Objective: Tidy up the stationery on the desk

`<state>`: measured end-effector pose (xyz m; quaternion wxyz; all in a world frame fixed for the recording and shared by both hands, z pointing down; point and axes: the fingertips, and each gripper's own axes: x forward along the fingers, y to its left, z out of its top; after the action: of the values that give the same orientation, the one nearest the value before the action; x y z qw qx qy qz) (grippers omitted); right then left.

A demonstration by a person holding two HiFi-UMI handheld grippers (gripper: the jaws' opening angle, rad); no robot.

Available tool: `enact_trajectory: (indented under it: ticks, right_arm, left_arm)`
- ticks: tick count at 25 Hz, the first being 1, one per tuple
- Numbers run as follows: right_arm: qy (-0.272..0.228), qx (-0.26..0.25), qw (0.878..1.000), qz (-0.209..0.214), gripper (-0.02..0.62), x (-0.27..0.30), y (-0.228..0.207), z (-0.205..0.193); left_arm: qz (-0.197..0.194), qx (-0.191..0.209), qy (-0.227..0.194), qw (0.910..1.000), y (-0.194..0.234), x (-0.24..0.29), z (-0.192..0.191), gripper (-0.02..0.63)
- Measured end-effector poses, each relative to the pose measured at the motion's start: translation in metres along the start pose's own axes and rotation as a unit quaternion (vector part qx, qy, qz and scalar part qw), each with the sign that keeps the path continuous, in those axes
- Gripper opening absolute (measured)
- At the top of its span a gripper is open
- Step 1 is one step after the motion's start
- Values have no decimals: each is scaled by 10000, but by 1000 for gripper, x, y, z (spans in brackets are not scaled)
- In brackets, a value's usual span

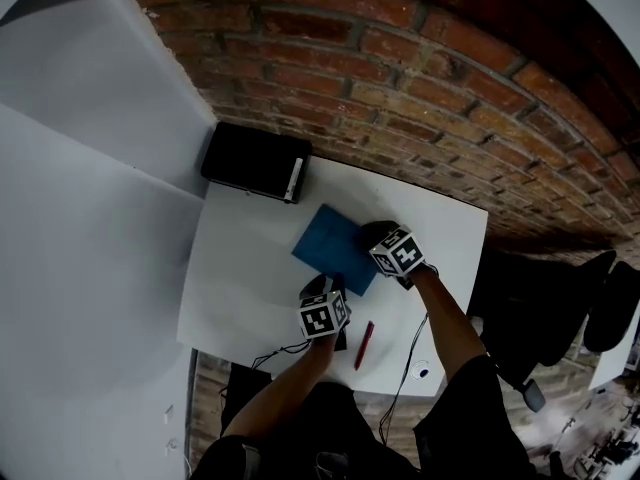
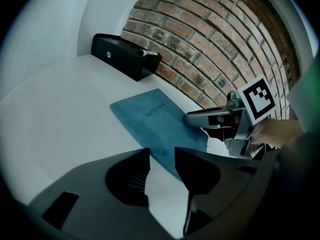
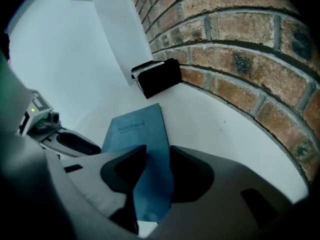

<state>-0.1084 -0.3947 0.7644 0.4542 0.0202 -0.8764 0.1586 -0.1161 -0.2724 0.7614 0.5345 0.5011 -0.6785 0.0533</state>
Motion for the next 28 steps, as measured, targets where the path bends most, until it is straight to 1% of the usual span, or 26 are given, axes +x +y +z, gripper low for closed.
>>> enact_trajectory:
  ticks: [6, 13, 18, 22, 25, 28]
  right_arm:
    - [7, 341, 9994, -107, 158, -1, 15, -9]
    - [-120, 980, 9943, -398, 156, -1, 39, -24]
    - [-126, 1470, 9877, -522, 155, -2, 61, -37]
    - [-81, 1736, 9825, -666, 152, 0, 80, -44]
    - [-13, 2040, 9752, -858, 141, 1, 90, -48]
    - [-61, 2327, 9679, -948, 140, 3, 101, -52]
  left_arm:
    - [-8, 210, 130, 9997, 14, -9, -2, 166]
    - [-1, 602, 215, 9980, 35, -20, -1, 166]
    - [-46, 817, 304, 9962, 50, -30, -1, 166]
    - [-113, 1106, 346, 9932, 63, -36, 2, 166]
    - [-173, 1353, 392, 9899, 69, -41, 3, 166]
    - [-206, 1595, 411, 9861, 77, -45, 2, 166]
